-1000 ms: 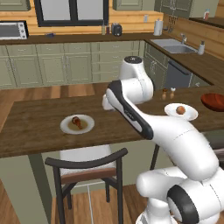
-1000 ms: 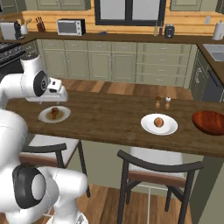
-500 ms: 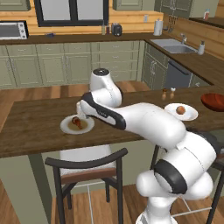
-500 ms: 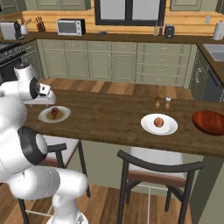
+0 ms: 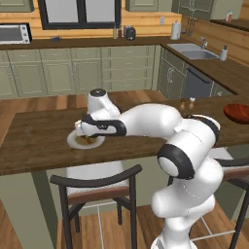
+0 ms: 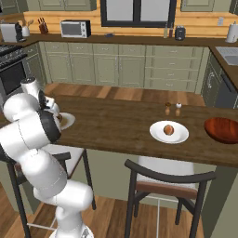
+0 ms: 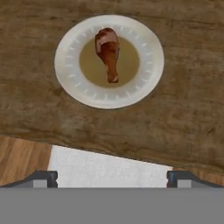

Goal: Pick the chicken drumstick and onion from their plates and place them in the bowl. Then put the bowl in the fridge.

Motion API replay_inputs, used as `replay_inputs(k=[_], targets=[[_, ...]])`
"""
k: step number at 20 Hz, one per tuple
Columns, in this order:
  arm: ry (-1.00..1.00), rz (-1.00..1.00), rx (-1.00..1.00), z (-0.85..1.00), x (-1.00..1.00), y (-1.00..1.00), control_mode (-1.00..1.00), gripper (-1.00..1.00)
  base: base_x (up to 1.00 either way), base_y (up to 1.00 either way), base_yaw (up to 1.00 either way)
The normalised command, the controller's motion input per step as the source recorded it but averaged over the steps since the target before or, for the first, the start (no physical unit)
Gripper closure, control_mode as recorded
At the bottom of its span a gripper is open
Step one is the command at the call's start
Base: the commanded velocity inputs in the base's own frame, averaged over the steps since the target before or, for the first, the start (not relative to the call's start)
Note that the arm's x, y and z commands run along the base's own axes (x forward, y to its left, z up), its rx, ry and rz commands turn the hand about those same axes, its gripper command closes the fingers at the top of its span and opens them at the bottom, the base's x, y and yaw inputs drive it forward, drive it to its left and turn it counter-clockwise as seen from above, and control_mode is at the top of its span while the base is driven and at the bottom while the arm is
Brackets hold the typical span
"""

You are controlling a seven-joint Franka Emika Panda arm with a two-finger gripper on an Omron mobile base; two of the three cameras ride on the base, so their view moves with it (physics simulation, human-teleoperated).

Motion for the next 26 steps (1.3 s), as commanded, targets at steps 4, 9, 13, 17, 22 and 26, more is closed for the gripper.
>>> replay_inputs(k=[4, 9, 13, 17, 22, 26], targets=[[0.02, 0.02, 0.00, -0.46, 0.71, 0.00, -1.00, -1.00, 0.00, 0.00, 0.00], [0.12, 0.00, -0.01, -0.37, 0.81, 0.07, -1.00, -1.00, 0.00, 0.00, 0.00], [0.03, 0.00, -0.08, -0.51, 0.39, 0.33, -1.00, -1.00, 0.00, 0.00, 0.00], [0.00, 0.00, -0.04, -0.29, 0.44, 0.18, -1.00, -1.00, 0.00, 0.00, 0.00], [0.00, 0.00, 0.00, -0.31, 0.33, 0.00, -1.00, -1.00, 0.00, 0.00, 0.00], [0.01, 0.00, 0.00, -0.26, 0.19, 0.00, -1.00, -1.00, 0.00, 0.00, 0.00]])
